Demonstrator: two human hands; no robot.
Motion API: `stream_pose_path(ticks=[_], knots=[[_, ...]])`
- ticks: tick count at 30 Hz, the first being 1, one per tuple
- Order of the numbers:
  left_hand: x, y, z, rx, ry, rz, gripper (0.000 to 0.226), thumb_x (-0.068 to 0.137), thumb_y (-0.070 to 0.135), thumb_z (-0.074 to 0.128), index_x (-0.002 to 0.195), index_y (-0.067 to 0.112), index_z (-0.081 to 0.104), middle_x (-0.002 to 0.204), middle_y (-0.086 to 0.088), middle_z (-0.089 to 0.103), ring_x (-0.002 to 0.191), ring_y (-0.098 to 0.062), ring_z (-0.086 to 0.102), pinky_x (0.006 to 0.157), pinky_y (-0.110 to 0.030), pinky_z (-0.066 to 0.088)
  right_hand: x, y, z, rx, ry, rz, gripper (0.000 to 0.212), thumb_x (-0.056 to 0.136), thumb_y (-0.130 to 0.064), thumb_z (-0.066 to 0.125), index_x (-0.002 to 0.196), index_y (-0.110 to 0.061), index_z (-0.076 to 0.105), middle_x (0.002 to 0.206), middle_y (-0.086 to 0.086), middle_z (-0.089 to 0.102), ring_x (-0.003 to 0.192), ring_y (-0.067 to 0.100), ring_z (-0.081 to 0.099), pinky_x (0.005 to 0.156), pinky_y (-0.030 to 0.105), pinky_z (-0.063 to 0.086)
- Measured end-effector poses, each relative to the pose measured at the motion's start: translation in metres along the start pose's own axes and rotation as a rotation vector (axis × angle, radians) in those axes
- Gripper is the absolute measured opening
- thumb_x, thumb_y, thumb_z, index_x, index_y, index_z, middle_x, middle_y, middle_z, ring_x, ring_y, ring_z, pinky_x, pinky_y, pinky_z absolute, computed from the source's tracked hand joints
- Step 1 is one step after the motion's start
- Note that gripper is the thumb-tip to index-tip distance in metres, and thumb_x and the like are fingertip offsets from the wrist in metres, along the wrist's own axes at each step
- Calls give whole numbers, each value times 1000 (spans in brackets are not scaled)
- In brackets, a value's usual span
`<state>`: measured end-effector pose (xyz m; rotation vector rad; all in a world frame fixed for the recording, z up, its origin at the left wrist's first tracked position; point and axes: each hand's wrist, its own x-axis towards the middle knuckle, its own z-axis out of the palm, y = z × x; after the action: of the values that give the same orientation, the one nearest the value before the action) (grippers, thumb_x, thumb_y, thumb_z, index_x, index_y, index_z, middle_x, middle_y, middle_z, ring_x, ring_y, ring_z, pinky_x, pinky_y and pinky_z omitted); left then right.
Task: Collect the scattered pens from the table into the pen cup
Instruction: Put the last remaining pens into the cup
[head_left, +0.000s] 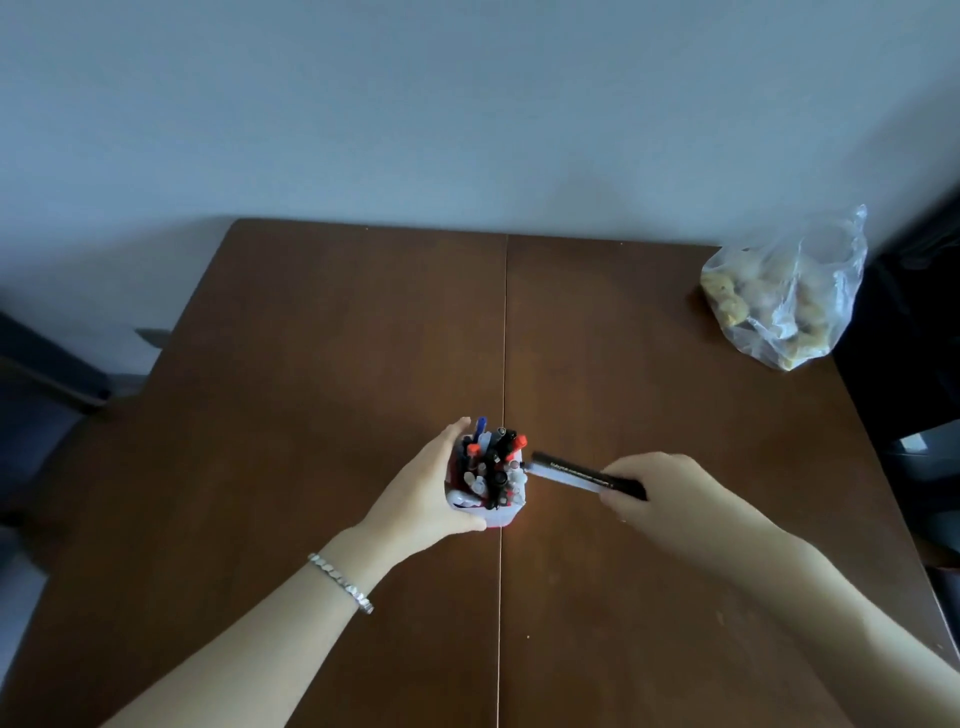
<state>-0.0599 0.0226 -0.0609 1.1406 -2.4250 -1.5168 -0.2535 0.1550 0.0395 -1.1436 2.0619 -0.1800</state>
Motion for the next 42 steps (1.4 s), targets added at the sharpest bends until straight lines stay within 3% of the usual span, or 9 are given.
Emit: stream_pose_path(ticks=[6, 9, 12, 15, 19, 23, 31, 37, 42], knots=[[-3, 1, 0, -61, 57, -1, 90, 60, 13, 86, 136, 23, 38, 127, 14, 53, 116, -4, 52, 99, -18, 43, 43, -43, -4, -143, -239, 103, 27, 82, -7, 44, 56, -10, 51, 45, 2, 47, 37, 17, 40, 42, 20, 33], [-4, 4, -1, -60, 64, 2, 85, 59, 12, 86, 130, 28, 41, 114, 24, 51, 105, 3, 50, 83, 2, 37, 61, -64, -11, -29, -328, 204, 32, 86, 1, 43, 54, -2, 46, 25, -1, 39, 18, 9, 28, 27, 12, 20], [-3, 2, 0, -66, 63, 8, 83, 57, 10, 86, 123, 37, 41, 109, 29, 51, 106, 2, 52, 80, 2, 38, 73, -80, -3, 1, -378, 222, 34, 89, 1, 39, 56, -5, 43, 43, 6, 49, 16, 6, 30, 24, 13, 21], [-2, -1, 0, -76, 63, 19, 84, 57, 10, 86, 126, 32, 43, 112, 25, 51, 108, -1, 53, 83, -2, 38, 75, -84, 16, -144, -184, 111, 35, 93, -10, 36, 59, -4, 46, 61, 6, 46, 44, 19, 51, 40, 18, 34], [-2, -5, 1, -60, 82, 46, 85, 58, 12, 86, 129, 27, 43, 114, 23, 52, 111, -2, 52, 88, -5, 40, 57, -63, 51, -24, 264, -19, 32, 95, -23, 35, 101, -5, 61, 106, 11, 54, 99, 30, 54, 80, 34, 45], [-1, -5, 2, -20, 94, 63, 86, 58, 17, 87, 131, 25, 42, 123, 15, 55, 114, -4, 52, 95, -20, 44, 60, -51, 65, 41, 343, -108, 50, 97, -40, 30, 143, -20, 26, 154, 3, 20, 144, 18, 10, 114, 37, 18], [0, -5, 0, -66, 46, 42, 83, 59, 14, 87, 129, 28, 43, 111, 29, 50, 106, 6, 51, 85, 1, 37, 90, -42, 56, 8, -124, -42, 65, 91, -59, 19, 146, -32, 0, 158, -3, -13, 144, 15, -16, 116, 45, -1], [-1, -6, 0, -123, 35, 31, 77, 59, 11, 84, 120, 37, 45, 109, 26, 56, 103, 15, 53, 82, 2, 39, 42, -10, 79, -35, 130, -420, 90, 79, -76, 4, 146, -17, -1, 152, -13, -8, 140, -1, -12, 118, 28, 2], [-3, -3, 1, -140, 63, 42, 72, 61, 14, 84, 118, 36, 47, 110, 23, 58, 106, 8, 54, 84, -5, 42, 44, -13, 96, -127, 111, -377, 96, 66, -81, -2, 138, -21, -22, 146, -13, -29, 137, 2, -25, 114, 26, -10]])
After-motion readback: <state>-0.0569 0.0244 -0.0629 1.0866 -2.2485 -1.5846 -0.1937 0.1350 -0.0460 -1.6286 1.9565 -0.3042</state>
